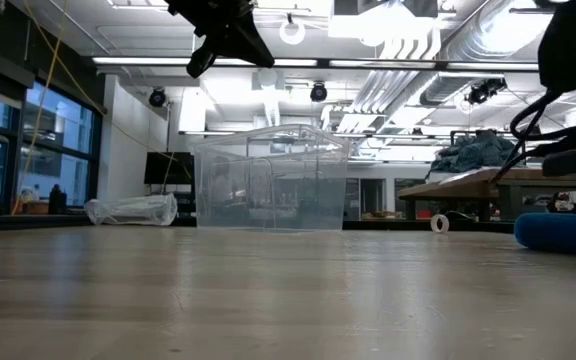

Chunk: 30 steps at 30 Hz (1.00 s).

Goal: Roll bandage
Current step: Roll the blue bandage

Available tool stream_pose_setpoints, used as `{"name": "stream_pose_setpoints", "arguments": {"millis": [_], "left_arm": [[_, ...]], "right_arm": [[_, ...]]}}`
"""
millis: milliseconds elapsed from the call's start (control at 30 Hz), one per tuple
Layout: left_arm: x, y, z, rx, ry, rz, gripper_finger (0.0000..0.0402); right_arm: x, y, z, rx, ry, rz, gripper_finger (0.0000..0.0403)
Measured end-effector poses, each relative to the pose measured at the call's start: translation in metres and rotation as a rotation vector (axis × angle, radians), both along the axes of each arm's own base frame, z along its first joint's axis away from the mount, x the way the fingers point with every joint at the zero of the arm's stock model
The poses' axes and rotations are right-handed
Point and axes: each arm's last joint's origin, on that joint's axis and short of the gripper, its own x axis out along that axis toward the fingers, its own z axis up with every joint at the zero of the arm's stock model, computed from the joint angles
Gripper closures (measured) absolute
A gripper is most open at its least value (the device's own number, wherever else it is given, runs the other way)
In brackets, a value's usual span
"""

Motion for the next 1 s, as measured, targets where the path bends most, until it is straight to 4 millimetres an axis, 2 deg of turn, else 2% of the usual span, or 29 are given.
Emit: {"name": "stream_pose_setpoints", "arguments": {"millis": [400, 500, 767, 1000], "left_arm": [[0.000, 0.000, 0.000, 0.003, -0.002, 0.004, 0.0401], [0.000, 0.000, 0.000, 0.003, -0.002, 0.005, 0.0401], [0.000, 0.000, 0.000, 0.020, 0.004, -0.006, 0.0401], [0.000, 0.000, 0.000, 0.025, 0.008, -0.024, 0.0401]], "right_arm": [[-0.002, 0.001, 0.001, 0.041, 0.038, -0.023, 0.0403], [-0.002, 0.003, 0.001, 0.031, 0.041, -0.094, 0.0403], [0.017, 0.014, 0.026, -0.074, -0.159, -0.150, 0.0403], [0.014, 0.011, 0.012, -0.080, -0.165, -0.180, 0.0403]]}}
